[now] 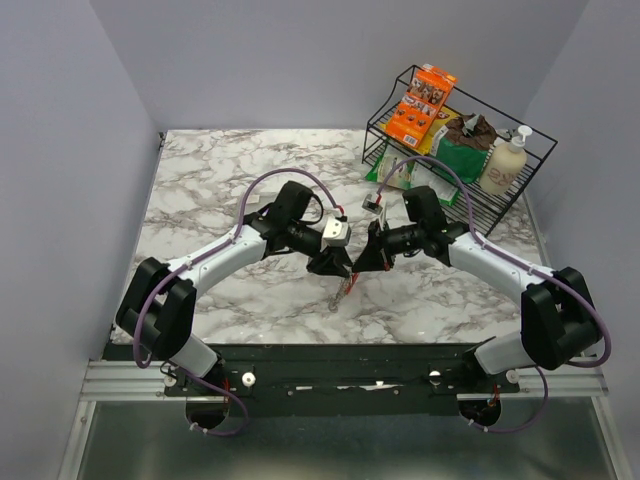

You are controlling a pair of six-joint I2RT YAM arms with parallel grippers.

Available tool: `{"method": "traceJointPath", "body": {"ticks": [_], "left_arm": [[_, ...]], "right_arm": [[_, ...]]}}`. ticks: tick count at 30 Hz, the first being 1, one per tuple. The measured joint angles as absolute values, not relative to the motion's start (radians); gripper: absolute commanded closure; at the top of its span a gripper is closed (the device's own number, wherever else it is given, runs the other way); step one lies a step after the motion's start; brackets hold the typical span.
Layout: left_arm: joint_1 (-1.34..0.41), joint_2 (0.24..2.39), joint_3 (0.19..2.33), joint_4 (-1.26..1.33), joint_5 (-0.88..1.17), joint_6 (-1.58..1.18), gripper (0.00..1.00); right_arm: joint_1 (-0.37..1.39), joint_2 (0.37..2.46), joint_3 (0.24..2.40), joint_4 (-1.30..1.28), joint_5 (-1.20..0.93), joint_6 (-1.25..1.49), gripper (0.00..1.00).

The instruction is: Put the keys on the keyring

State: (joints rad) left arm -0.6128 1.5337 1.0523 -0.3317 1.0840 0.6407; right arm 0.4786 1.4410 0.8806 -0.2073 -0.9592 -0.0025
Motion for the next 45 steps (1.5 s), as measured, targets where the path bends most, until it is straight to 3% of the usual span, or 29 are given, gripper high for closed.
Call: {"method": "traceJointPath", "body": {"ticks": [17,31,40,45], "left_arm": [[-0.614,1.528,1.047,-0.254,1.063,0.612,0.59],[-0.611,1.535,1.047,-0.301,1.063,0.686,0.66],[-0.61,1.535,1.047,-0.329,1.063,0.715,0.79],[-0.61,1.537,1.052,-0.335,1.063,0.722,0.96]], "right_arm": [[0.485,1.443,0.881,-0.206,-0.953,-0.005,1.0],[0.485,1.444,0.881,-0.208,-0.955,-0.005,1.0],[0.485,1.444,0.881,-0.213,-0.96,-0.005,1.0],[0.486,1.444,0.881,-0.22,-0.961,-0.004,0.98]]}}
